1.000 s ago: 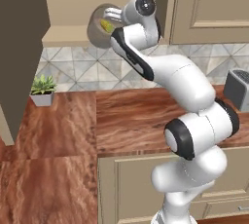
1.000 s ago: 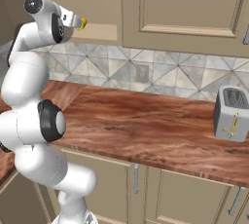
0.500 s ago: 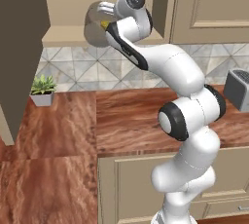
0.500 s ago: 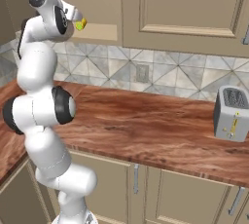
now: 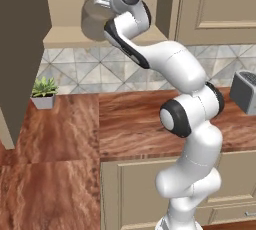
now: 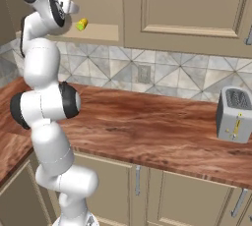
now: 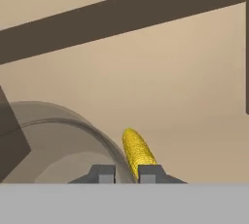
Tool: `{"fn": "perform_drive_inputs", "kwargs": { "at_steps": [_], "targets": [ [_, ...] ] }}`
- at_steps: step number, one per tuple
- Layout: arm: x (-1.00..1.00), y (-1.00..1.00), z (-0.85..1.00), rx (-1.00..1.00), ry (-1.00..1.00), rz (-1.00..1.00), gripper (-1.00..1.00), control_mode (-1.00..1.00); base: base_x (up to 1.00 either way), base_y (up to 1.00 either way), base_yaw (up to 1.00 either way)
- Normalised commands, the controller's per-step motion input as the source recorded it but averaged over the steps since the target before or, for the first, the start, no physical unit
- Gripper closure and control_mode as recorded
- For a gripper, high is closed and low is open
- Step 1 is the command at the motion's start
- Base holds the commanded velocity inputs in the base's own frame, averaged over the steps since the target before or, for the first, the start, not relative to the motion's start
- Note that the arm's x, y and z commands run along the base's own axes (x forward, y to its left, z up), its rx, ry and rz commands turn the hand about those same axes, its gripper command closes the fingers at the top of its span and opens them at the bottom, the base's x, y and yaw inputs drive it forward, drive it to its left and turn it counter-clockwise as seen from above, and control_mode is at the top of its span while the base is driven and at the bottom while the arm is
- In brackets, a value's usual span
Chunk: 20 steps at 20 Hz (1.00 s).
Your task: Pick the jar and candle from the dining table and place them in the open cabinet. Close the cabinet after placing the objects.
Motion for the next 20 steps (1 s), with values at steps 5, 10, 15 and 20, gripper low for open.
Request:
{"fn": "perform_drive_inputs", "kwargs": {
  "at_steps": [5,10,15,20],
  "targets": [
    [0.03,0.15,-0.04,-0.02,-0.18,0.00,1.00,-1.00,0.00,0.00,0.00],
    [0.16,0.10,-0.26,-0.02,-0.02,0.00,1.00,-1.00,0.00,0.00,0.00],
    [0.30,0.06,-0.19,-0.02,-0.02,0.00,1.00,-1.00,0.00,0.00,0.00],
    [0.42,0.07,-0.15,-0.04,-0.03,0.00,1.00,-1.00,0.00,0.00,0.00]
  ]
}}
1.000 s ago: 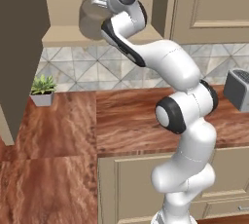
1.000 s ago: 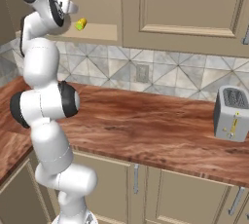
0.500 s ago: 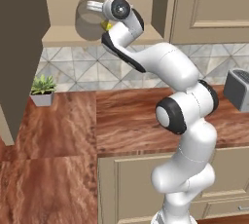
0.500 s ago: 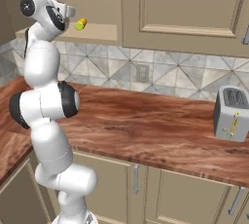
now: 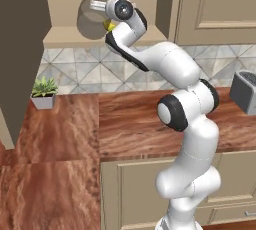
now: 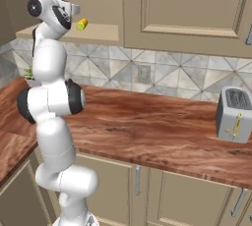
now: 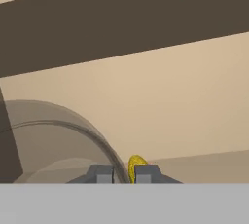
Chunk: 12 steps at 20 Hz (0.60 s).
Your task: Pick the jar and candle from the dining table and place them in the open cabinet. Close the cabinet after placing the objects.
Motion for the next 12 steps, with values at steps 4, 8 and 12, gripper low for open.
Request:
{"fn": "perform_drive_inputs", "kwargs": {
  "at_steps": [4,8,12],
  "targets": [
    [0.31,0.16,-0.21,-0.01,0.00,0.00,1.00,-1.00,0.00,0.00,0.00],
    [0.33,0.18,-0.19,-0.01,0.00,0.00,1.00,-1.00,0.00,0.00,0.00],
    [0.49,0.19,-0.21,-0.03,0.00,0.00,1.00,-1.00,0.00,0.00,0.00]
  ]
}}
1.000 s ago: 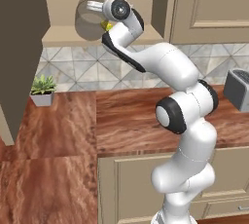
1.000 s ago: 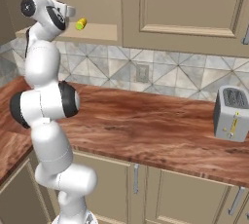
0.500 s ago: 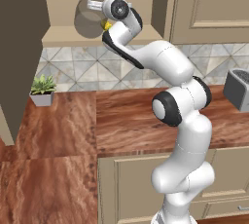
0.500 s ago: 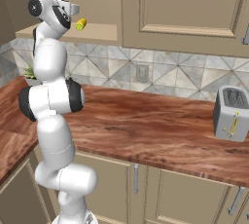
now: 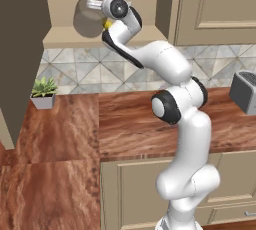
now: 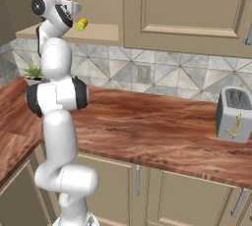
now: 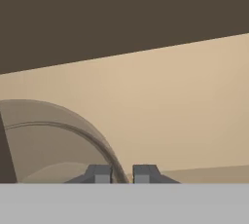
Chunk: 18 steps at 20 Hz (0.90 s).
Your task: Pick the jar and candle from the dining table and place them in the open cabinet. Close the cabinet after placing the objects.
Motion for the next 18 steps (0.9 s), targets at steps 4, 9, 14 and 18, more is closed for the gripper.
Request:
{"fn": "perform_drive_inputs", "kwargs": {
  "at_steps": [4,9,14,18],
  "targets": [
    [0.57,0.19,-0.15,-0.05,0.00,-0.02,-1.00,-1.00,0.00,0.00,0.00],
    [0.10,0.00,-0.05,-0.03,-0.02,-0.01,-1.00,-1.00,0.00,0.00,0.00],
    [0.00,0.00,0.00,-0.04,-0.03,0.00,-1.00,-1.00,0.00,0.00,0.00],
    [0.00,0.00,0.00,-0.05,-0.07,0.00,-1.00,-1.00,0.00,0.00,0.00]
  ]
}}
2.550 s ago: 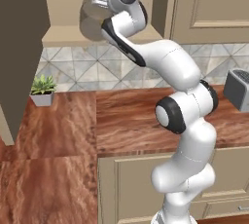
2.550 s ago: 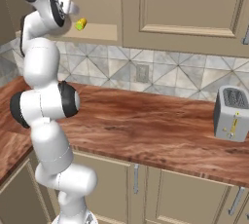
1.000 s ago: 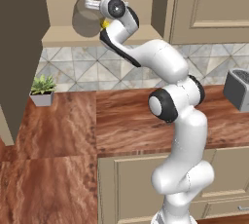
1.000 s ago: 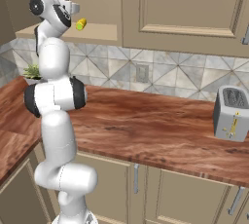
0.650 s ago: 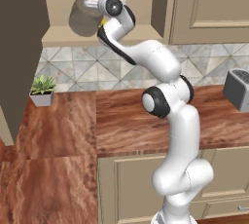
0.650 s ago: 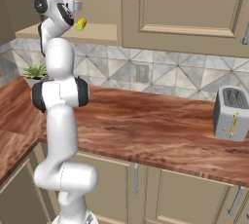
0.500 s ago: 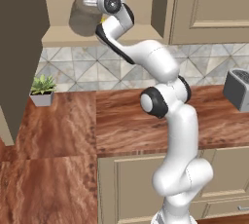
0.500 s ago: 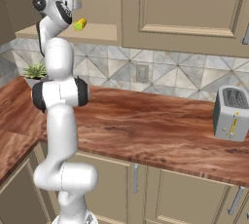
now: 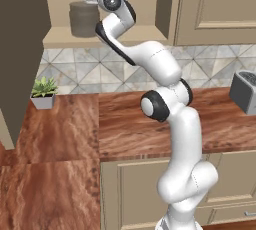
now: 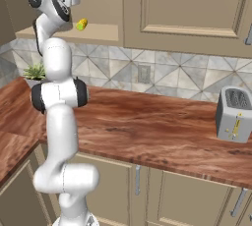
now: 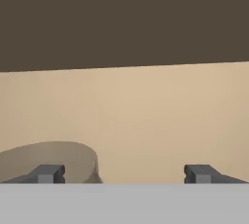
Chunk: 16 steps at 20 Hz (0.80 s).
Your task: Pick the jar and candle from the dining table and place them in the open cabinet. Close the cabinet after placing the objects.
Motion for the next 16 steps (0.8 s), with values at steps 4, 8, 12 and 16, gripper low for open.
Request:
{"fn": "perform_drive_inputs", "kwargs": {
  "at_steps": [4,8,12,16],
  "targets": [
    [-0.35,0.00,0.00,-0.03,-0.07,0.00,-1.00,-1.00,0.00,0.00,0.00],
    [-0.84,0.00,0.00,0.00,-0.08,0.00,-1.00,-1.00,0.00,0.00,0.00],
    [-1.00,0.00,-0.35,-0.02,-0.08,0.02,-1.00,-1.00,0.00,0.00,0.00],
    [-1.00,-0.08,-0.85,-0.08,-0.11,0.03,-1.00,-1.00,0.00,0.00,0.00]
  ]
}}
